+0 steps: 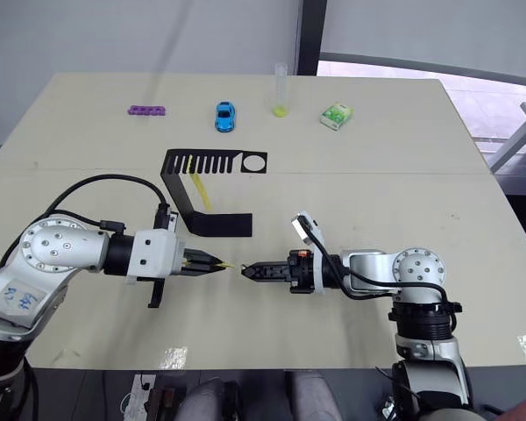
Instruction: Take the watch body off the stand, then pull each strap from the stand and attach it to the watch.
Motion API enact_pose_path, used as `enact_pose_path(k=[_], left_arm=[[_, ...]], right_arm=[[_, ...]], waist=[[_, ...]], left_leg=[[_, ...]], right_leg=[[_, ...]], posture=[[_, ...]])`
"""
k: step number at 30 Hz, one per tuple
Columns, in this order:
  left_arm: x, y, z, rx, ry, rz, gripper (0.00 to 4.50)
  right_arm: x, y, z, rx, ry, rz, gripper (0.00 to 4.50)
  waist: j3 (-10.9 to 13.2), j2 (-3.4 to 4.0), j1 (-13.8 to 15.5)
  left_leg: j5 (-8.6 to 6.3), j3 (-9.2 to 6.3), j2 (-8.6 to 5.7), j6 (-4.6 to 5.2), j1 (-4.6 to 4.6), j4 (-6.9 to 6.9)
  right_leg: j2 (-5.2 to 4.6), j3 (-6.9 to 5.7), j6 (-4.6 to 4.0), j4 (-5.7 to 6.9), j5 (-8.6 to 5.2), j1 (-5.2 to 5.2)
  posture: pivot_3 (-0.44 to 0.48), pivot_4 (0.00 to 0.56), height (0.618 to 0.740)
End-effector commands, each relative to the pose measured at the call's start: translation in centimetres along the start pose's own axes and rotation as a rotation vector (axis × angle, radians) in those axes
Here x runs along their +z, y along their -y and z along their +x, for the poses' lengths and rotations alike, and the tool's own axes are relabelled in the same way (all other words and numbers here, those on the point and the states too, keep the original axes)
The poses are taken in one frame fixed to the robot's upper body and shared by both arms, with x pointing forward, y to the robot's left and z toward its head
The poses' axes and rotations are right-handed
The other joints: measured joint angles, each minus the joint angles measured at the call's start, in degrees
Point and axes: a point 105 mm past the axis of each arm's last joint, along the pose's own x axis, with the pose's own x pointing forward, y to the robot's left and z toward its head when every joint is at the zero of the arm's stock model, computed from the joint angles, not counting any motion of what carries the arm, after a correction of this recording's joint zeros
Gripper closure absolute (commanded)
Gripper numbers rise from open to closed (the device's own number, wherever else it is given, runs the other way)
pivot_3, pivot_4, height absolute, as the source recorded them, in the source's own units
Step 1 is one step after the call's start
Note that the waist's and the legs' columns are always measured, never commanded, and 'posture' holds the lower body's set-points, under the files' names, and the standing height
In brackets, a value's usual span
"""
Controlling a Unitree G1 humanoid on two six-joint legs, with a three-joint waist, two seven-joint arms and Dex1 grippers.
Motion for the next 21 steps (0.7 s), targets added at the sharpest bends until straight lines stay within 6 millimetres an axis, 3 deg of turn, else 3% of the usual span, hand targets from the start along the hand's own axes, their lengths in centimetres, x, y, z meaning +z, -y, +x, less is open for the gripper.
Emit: enact_pose_path(k=[1,21], left_arm=[[0.2,-0.15,-0.04,0.002,-0.012,0.032,4.5],[0.22,0.01,0.56,-0.003,-0.004,0.01,4.5]], right_arm=[[0.1,-0.57,-0.13,0.019,0.011,-0.012,2.9],[0.04,-0.7,-0.15,0.013,0.017,-0.001,2.9]], waist=[[0.0,0.0,-0.04],[0.0,-0.01,0.05]], left_leg=[[0.0,0.0,0.0,0.0,0.0,0.0],[-0.01,-0.02,0.01,0.01,-0.01,0.08]], right_leg=[[0.0,0.0,0.0,0.0,0.0,0.0],[0.0,-0.01,0.0,0.07,0.0,0.0]], posture=[[0.0,0.15,0.74],[0.0,0.15,0.74]])
